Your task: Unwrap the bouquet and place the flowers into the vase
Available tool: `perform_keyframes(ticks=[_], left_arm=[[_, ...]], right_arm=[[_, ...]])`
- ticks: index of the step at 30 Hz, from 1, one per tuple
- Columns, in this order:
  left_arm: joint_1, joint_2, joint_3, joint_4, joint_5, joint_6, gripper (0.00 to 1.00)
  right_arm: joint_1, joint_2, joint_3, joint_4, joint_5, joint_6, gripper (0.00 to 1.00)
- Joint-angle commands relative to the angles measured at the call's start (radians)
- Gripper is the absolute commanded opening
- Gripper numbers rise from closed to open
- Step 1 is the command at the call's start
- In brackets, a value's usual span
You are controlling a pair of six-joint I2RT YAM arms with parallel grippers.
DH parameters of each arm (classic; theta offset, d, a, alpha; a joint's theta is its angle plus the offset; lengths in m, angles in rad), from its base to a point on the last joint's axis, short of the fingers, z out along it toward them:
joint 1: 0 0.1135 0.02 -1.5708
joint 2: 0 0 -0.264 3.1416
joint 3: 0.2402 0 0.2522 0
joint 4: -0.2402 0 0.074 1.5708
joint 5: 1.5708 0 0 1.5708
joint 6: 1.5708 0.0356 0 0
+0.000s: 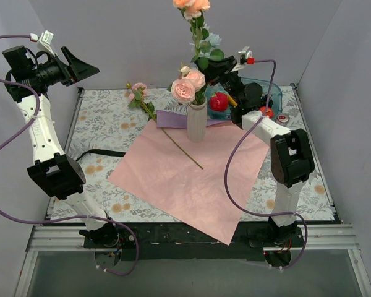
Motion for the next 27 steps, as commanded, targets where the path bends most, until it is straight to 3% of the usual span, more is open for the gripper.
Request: perform_keyframes(ticks=[1, 5, 10, 11, 12, 13, 19, 23, 26, 27], left_arm=[[-0.005, -0.043, 0.021, 0.005, 0.025, 0.008, 0.98], [-0.005, -0.051, 0.014, 0.004, 0.025, 0.014, 0.98], [-0.005, -0.055, 0.012, -0.005, 0.019, 0.019, 0.98], [-0.004, -0.055, 0.012, -0.007, 0.018, 0.019, 0.98], [-0.005, -0.057, 0.012, -0.007, 0.018, 0.019, 0.98], [-0.005, -0.057, 0.012, -0.009, 0.019, 0.019, 0.98], [-0.005, -0.065, 0.003, -0.006, 0.025, 0.014, 0.98], [-0.005, -0.072, -0.008, 0.001, 0.03, 0.014, 0.98], [-0.005, -0.084, -0.026, 0.011, 0.032, 0.014, 0.98], [-0.005, -0.088, -0.032, 0.014, 0.032, 0.016, 0.98]], right_arm=[[0.003, -0.077, -0.02, 0.604, 0.016, 0.014, 0.36], [-0.003, -0.125, -0.057, 0.563, 0.05, 0.016, 0.55], [-0.003, -0.198, -0.039, 0.321, 0.004, -0.078, 0.7], [0.0, -0.214, -0.032, 0.304, -0.008, -0.092, 0.76], [-0.002, -0.227, -0.032, 0.259, -0.013, -0.109, 0.89], [0.0, -0.238, -0.032, 0.236, -0.015, -0.148, 0.91], [0.0, -0.323, -0.011, 0.13, -0.039, -0.259, 0.94], [0.002, -0.313, 0.072, -0.006, -0.045, -0.322, 0.91], [0.002, -0.288, 0.184, -0.187, -0.027, -0.357, 0.81], [0.002, -0.278, 0.217, -0.291, -0.018, -0.363, 0.74]])
